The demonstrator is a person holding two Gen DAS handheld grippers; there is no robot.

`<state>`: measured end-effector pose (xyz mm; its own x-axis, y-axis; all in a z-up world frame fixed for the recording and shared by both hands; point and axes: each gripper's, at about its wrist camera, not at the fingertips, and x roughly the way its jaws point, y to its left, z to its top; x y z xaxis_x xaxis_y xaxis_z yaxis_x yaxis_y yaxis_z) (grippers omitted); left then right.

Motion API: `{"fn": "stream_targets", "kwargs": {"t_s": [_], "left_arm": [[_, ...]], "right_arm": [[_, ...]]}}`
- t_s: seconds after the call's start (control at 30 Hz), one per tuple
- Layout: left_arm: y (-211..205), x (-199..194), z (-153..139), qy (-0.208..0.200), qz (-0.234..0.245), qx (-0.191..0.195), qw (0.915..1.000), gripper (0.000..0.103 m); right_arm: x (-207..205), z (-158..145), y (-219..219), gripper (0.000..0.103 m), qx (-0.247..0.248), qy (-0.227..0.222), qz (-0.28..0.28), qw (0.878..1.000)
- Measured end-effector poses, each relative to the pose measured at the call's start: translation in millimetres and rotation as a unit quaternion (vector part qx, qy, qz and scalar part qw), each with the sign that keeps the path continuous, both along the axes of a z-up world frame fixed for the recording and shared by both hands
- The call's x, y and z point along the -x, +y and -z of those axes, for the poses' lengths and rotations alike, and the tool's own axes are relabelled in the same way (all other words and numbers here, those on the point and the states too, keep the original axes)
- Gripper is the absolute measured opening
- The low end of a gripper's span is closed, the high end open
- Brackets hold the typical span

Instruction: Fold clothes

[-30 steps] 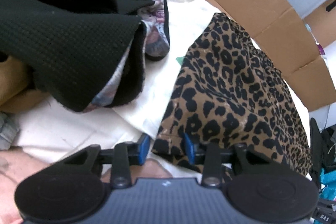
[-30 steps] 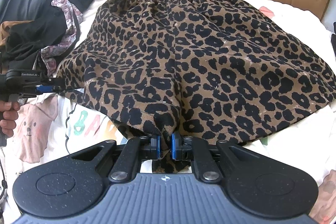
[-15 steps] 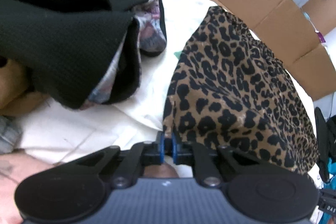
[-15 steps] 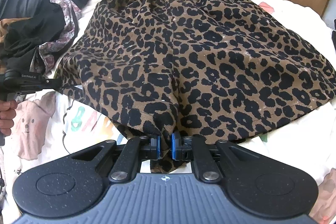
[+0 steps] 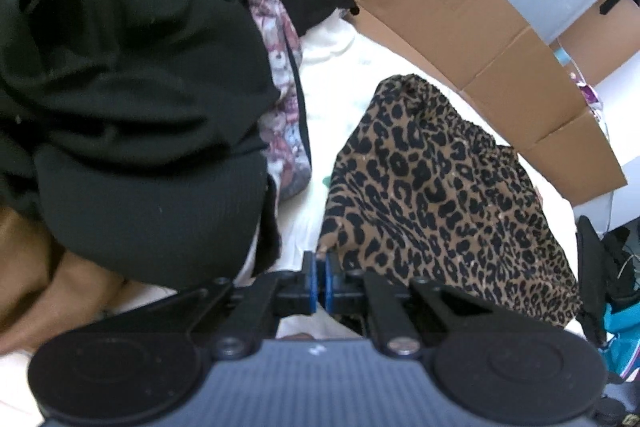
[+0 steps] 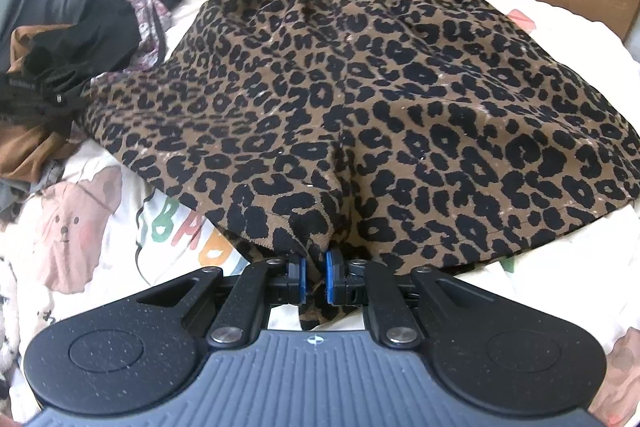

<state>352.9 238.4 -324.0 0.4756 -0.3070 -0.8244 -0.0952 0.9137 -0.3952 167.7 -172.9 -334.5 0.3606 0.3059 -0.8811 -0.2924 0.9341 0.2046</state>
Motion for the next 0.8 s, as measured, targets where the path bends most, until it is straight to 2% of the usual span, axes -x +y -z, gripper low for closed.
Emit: {"fn": "stream_targets", "kwargs": {"t_s": [0.27,0.53,0.63,0.7,0.8], "left_arm": [[0.4,-8.3,-18.0,-0.012,0.017,-0.014,0.9997,0.004],[0.0,-14.2,-8.6,-0.005,0.019,-0.035,0.9992,0.004],[1.9,-16.6,-2.7,-0.003,0.021,-0.045,0.9988,0.004],[2.7,-17.8,1.8,0.001,0.021,-0.055,0.9983,0.004],[4.6,-18.8,7.0,0.007,0.022,-0.054,0.9982,0.004]], "right_arm": [[-3.9,1.9,0.2,0.007,0.025,0.016,-0.009,1.000],[6.6,8.9,14.1,0.006,0.032,0.036,-0.039,0.998],[14.7,19.3,21.8,0.005,0.035,0.047,-0.057,0.997],[18.2,28.2,24.0,0.001,0.037,0.059,-0.062,0.996],[24.8,36.5,20.9,0.001,0.028,0.077,-0.059,0.995]]}}
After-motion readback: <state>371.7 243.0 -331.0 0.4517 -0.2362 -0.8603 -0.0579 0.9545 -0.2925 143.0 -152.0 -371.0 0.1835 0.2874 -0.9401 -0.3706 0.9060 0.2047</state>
